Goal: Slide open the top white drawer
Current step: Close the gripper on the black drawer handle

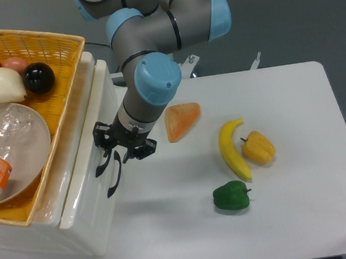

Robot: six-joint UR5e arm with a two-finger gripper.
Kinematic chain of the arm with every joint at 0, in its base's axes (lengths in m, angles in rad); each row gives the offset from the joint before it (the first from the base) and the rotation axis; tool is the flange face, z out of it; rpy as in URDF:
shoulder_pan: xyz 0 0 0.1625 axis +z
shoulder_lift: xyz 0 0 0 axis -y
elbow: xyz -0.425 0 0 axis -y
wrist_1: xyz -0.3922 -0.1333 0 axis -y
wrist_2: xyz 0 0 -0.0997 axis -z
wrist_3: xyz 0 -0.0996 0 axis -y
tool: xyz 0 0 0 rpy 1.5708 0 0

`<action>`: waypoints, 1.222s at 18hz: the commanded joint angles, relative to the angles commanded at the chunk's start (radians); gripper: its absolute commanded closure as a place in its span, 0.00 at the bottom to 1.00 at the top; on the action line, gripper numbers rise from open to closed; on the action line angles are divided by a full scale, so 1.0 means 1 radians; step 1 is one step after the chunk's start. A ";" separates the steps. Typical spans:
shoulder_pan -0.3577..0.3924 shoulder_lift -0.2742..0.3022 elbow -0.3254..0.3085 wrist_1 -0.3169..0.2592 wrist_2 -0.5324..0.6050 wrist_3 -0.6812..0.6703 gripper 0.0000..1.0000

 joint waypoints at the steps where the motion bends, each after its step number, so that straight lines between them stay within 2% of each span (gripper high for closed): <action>1: 0.000 0.000 0.000 0.000 0.000 0.000 0.56; 22: 0.005 0.005 0.000 -0.002 -0.009 0.000 0.65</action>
